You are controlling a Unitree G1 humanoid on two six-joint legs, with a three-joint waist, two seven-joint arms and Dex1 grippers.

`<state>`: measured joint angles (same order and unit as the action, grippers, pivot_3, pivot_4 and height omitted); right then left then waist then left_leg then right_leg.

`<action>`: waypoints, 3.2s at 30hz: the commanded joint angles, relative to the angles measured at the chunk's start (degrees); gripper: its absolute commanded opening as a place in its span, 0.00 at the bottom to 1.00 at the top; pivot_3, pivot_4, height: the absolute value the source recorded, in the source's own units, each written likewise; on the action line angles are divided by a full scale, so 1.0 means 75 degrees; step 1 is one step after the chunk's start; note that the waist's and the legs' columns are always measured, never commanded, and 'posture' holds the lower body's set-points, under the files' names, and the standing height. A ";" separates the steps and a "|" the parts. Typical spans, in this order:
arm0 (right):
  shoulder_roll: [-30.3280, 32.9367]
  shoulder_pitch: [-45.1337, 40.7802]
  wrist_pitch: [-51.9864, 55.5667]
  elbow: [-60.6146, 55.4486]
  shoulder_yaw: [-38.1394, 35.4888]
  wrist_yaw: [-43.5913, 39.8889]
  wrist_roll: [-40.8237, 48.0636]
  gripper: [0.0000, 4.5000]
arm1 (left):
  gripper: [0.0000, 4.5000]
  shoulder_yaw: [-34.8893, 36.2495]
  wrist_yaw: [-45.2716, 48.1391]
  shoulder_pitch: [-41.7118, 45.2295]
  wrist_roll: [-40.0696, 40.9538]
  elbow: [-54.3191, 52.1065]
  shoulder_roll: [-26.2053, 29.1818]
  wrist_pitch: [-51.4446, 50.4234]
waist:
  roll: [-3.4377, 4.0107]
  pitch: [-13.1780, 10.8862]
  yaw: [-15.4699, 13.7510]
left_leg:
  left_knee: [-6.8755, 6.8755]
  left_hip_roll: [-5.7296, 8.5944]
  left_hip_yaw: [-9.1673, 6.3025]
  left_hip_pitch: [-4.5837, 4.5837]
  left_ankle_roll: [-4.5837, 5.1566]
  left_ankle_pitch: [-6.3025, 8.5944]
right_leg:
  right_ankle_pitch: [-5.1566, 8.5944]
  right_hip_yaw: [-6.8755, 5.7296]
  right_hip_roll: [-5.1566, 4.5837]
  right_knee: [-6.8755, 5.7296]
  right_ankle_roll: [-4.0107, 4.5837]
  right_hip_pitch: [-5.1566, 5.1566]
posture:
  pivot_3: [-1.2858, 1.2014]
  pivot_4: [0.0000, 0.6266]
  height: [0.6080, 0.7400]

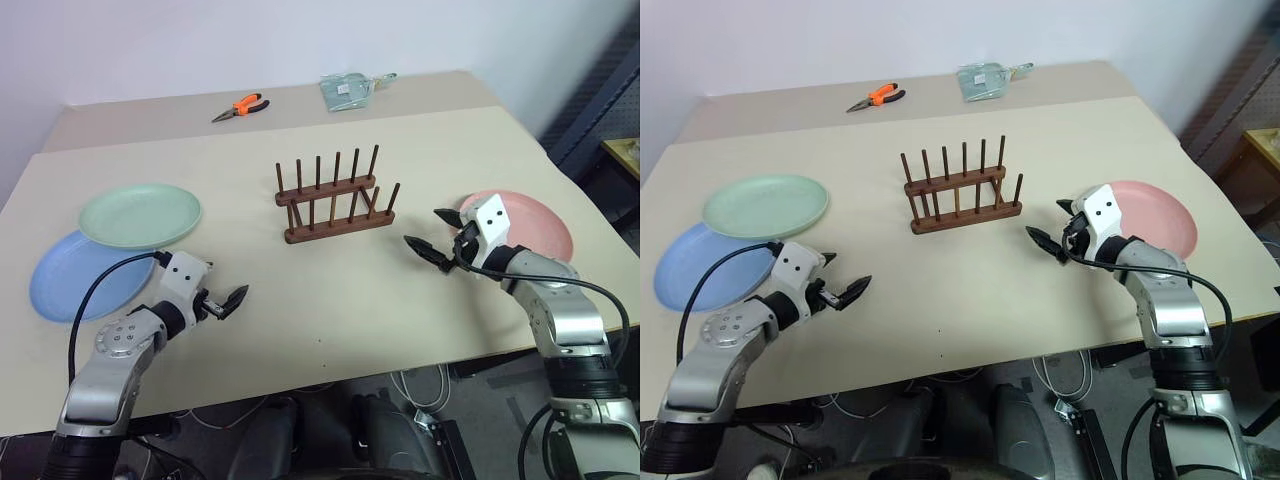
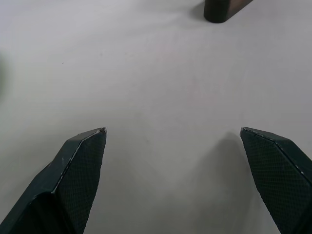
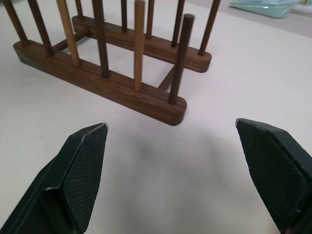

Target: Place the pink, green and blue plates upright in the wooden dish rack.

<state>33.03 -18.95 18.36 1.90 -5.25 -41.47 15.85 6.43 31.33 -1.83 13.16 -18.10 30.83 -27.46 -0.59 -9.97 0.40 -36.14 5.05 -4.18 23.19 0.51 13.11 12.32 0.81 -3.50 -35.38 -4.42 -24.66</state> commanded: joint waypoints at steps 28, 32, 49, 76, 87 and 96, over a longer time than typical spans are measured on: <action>-0.0495 0.1569 0.0805 -0.3115 -0.0195 0.1703 -0.0196 1.00 | 0.70 -0.2311 0.2324 0.6412 -0.1404 0.8802 -0.2060 0.3423 | -0.0002 0.0007 -0.0349 | -0.0030 0.0010 -0.0004 0.0018 0.0011 0.0002 | -0.0022 -0.0020 -0.0007 0.0002 -0.0036 0.0003 | 0.52 0.24 0.91; -0.0350 0.1603 0.0787 -0.3023 -0.0257 0.1640 -0.0264 1.00 | 0.25 -0.2389 0.2616 0.6385 -0.1478 0.8818 -0.2157 0.3720 | -0.0001 0.0007 -0.0344 | -0.0031 0.0009 -0.0003 0.0017 0.0012 0.0001 | -0.0023 -0.0022 -0.0005 0.0000 -0.0038 0.0004 | 0.52 0.24 0.91; 0.0761 0.2513 0.0437 -0.2461 -0.1420 0.1014 -0.0248 1.00 | 0.51 -0.2844 0.4762 0.4712 -0.1319 0.5447 -0.0901 0.3209 | 0.0000 0.0007 -0.0340 | -0.0030 0.0004 -0.0003 0.0016 0.0016 0.0004 | -0.0018 -0.0017 -0.0005 0.0001 -0.0028 0.0005 | 0.52 0.24 0.91; -0.0509 0.1011 0.0643 -0.0973 0.1300 0.1965 -0.1959 0.00 | 0.13 -0.2857 0.0099 0.2977 -0.1554 0.3000 -0.2421 0.0028 | 0.0019 0.0031 -0.0352 | -0.0110 0.0000 -0.0012 0.0013 0.0019 0.0009 | -0.0011 -0.0034 -0.0004 -0.0009 -0.0023 0.0050 | 0.52 0.24 0.91; -0.0899 -0.0148 0.0055 0.0605 0.1160 0.2400 -0.2189 0.00 | 0.13 -0.2680 -0.0605 0.3683 -0.1622 0.4323 -0.2522 0.0766 | 0.0023 0.0047 -0.0331 | -0.0113 0.0002 -0.0011 0.0007 0.0022 0.0009 | -0.0026 -0.0034 0.0004 -0.0023 -0.0046 0.0049 | 0.52 0.24 0.91; 0.0720 0.1321 0.0239 -0.1841 -0.0279 0.1587 -0.1838 0.86 | 0.12 -0.2551 -0.0448 0.3459 -0.1380 0.3897 -0.2409 0.1011 | 0.0030 0.0049 -0.0314 | -0.0110 0.0001 -0.0010 0.0014 0.0026 0.0013 | -0.0026 -0.0032 0.0000 -0.0022 -0.0048 0.0042 | 0.52 0.24 0.91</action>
<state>37.16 -9.32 19.74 -7.30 -4.35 -28.77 1.23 -13.31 27.53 25.62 3.05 10.77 11.81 -19.19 -0.37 -9.61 -1.95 -36.95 5.05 -4.26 23.30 0.70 13.21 12.14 0.57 -3.49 -35.54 -4.78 -24.35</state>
